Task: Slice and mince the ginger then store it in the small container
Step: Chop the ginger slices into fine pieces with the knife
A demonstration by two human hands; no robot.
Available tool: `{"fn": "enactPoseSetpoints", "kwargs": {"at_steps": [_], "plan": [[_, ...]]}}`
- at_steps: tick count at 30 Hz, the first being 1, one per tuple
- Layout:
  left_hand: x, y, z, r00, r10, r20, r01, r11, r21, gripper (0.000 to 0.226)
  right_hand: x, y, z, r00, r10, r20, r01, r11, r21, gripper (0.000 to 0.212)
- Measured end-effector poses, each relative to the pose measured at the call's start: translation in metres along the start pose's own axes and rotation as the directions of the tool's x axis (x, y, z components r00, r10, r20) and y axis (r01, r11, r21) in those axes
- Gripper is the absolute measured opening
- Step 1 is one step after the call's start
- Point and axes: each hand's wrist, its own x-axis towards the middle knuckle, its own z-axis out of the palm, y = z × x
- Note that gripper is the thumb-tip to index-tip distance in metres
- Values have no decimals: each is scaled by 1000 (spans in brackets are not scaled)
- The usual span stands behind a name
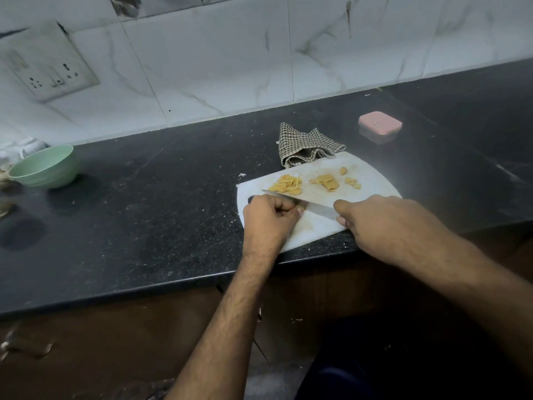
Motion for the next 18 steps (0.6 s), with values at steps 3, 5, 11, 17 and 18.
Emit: {"fn": "enactPoseSetpoints", "kwargs": {"at_steps": [3,5,11,17,18], "plan": [[-1,4,1,1000,-1,0,1,1000,15,8,-6,4,-6,1000,17,-13,-17,1000,20,20],[0,4,0,1000,0,-10,1,999,33,8,-9,-1,-7,1000,22,1,-22,999,26,19],[-2,1,1,1000,-9,-8,9,1000,0,10,-5,-3,0,999,51,8,-51,999,11,16],[0,0,-2,1000,19,-13,-18,1000,21,12,-6,-6,-7,998,48,39,-47,999,-28,17],[0,0,-2,1000,24,-5,-23,999,31,14,-4,-7,-9,997,51,64,-49,998,-30,16]]}}
